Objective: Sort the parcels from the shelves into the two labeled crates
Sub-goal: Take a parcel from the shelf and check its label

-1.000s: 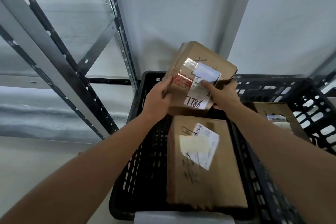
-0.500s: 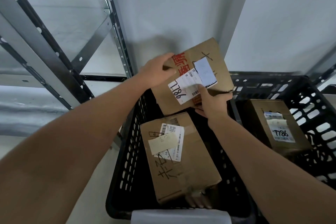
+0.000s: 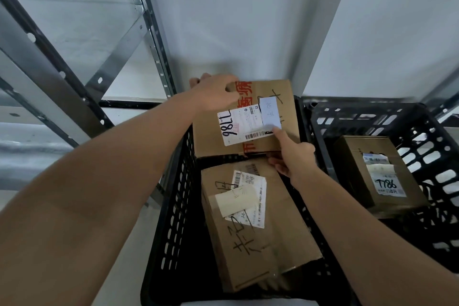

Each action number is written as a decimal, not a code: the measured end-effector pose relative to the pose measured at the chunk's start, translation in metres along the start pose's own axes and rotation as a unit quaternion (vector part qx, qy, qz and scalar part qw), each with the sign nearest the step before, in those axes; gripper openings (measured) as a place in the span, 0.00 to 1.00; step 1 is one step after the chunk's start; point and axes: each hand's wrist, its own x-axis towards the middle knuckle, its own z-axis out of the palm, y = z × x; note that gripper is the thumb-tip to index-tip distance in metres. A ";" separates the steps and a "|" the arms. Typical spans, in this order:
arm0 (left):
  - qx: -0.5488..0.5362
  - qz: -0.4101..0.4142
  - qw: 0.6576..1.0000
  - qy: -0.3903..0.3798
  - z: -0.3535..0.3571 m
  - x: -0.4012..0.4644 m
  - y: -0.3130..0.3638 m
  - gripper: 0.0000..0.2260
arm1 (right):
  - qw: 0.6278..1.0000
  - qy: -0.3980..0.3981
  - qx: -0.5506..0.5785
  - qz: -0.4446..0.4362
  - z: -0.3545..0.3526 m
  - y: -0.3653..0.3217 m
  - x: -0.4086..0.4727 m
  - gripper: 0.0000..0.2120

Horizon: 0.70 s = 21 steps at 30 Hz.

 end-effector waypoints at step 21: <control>0.027 -0.030 0.993 -0.115 0.128 0.058 -0.055 0.18 | 0.986 -0.062 -0.101 0.115 0.031 0.068 0.087 0.20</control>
